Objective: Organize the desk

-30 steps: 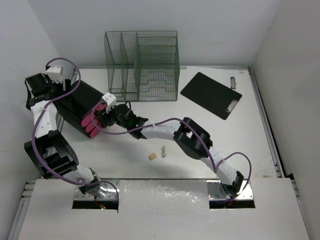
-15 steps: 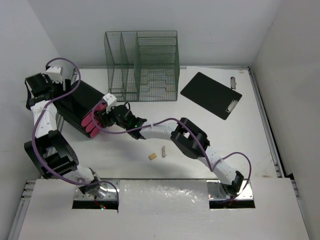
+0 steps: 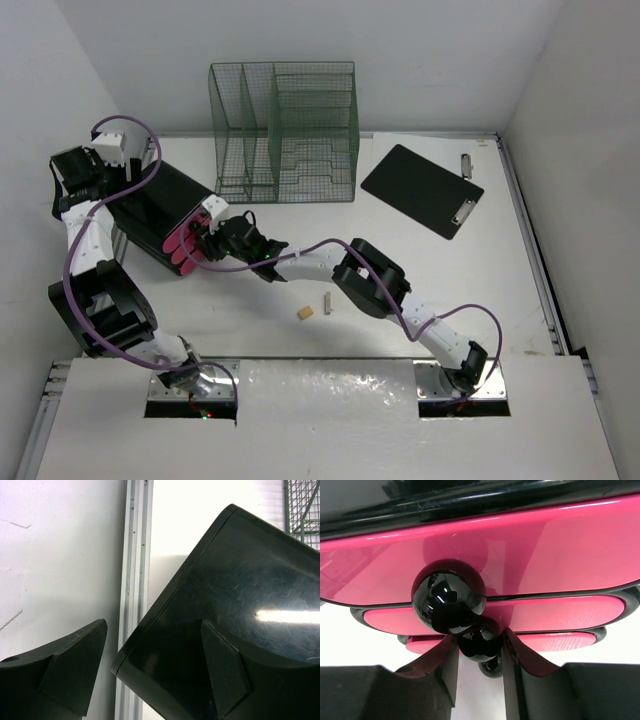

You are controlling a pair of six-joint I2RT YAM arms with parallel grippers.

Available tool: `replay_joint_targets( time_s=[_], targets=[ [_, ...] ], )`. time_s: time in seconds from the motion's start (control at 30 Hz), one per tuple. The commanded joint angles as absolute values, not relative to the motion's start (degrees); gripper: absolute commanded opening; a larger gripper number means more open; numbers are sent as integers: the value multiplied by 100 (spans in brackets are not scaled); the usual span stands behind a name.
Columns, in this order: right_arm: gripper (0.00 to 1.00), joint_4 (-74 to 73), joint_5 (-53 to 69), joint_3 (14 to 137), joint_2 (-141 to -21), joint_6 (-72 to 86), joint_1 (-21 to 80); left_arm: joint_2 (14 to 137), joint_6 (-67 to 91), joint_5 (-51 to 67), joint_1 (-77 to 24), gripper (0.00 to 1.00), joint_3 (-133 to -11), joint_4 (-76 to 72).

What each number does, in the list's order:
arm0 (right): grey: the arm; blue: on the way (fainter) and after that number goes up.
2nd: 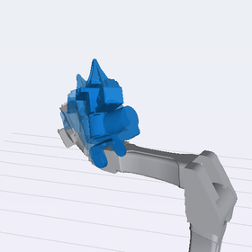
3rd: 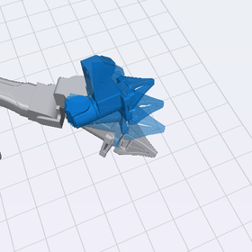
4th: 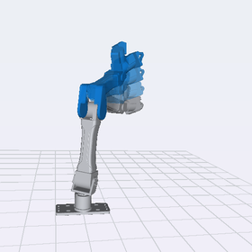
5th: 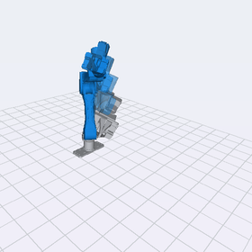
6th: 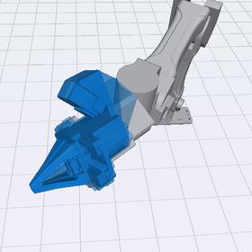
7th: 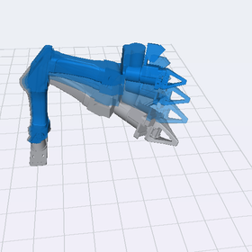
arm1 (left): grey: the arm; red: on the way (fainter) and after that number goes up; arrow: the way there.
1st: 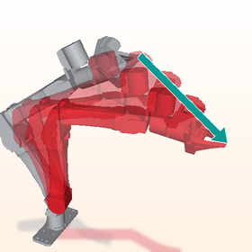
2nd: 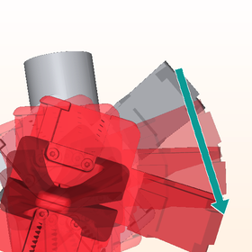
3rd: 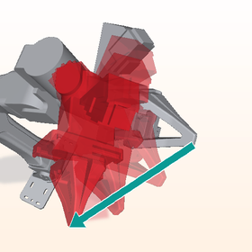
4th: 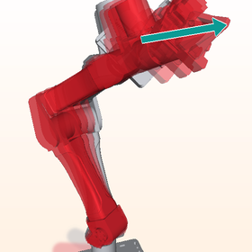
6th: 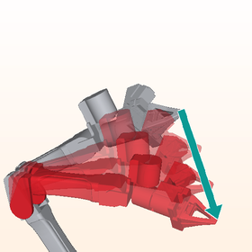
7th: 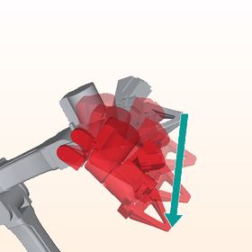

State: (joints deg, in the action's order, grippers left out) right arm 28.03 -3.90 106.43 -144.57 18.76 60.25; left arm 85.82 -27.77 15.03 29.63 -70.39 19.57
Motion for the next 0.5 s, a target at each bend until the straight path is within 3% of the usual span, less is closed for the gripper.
replay_joint_targets(
  time_s=[0.0, 0.23, 0.47],
  targets=[
    [28, 3181, -439, 10697, -14265, 1732, 6003, 8842, -2927, 1318, 2944, 75, -6864, 2716],
    [0, 3304, -492, 10136, -13993, 1626, 6003, 8851, -2953, 1283, 2936, 75, -6847, 2716],
    [0, 3874, -501, 8326, -12991, 1231, 6125, 8886, -2997, 1213, 2944, 75, -6838, 2725]
  ],
)
